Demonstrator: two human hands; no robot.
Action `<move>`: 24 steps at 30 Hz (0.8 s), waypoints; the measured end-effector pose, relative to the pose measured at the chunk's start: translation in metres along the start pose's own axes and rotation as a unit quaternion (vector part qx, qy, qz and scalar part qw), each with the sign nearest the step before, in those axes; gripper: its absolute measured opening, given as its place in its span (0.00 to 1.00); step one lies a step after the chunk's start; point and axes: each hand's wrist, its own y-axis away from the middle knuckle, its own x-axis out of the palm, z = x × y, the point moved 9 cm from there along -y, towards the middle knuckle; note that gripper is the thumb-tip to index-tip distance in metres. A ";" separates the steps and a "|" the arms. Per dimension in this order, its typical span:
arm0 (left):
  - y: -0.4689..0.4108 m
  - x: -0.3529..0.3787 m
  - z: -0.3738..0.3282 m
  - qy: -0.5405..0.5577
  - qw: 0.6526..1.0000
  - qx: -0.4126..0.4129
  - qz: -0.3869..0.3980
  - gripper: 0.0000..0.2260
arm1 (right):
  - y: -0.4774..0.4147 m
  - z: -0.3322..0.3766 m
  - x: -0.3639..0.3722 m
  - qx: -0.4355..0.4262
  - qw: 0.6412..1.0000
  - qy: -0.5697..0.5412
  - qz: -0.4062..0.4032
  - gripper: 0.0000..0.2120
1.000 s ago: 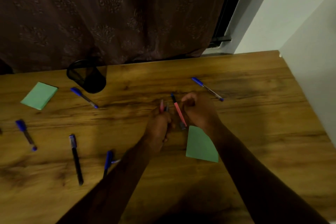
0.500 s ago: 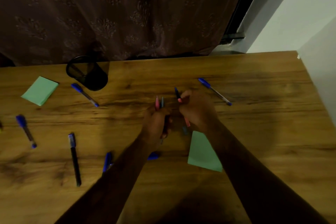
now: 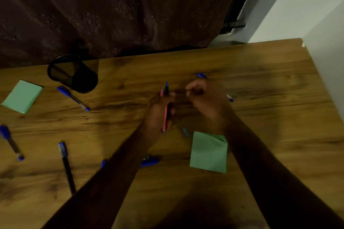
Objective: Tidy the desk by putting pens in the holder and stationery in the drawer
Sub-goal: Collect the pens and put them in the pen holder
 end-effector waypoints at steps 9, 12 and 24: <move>0.000 -0.005 0.010 0.016 0.999 -0.035 0.025 0.05 | -0.028 -0.037 -0.042 0.054 0.966 0.222 -0.117 0.19; 0.002 -0.009 0.007 0.010 0.999 -0.034 0.033 0.07 | -0.025 -0.031 -0.036 0.049 0.969 0.212 -0.117 0.16; 0.037 -0.024 -0.005 0.150 0.984 0.018 0.096 0.20 | 0.047 0.045 0.068 0.055 0.979 -0.176 0.087 0.12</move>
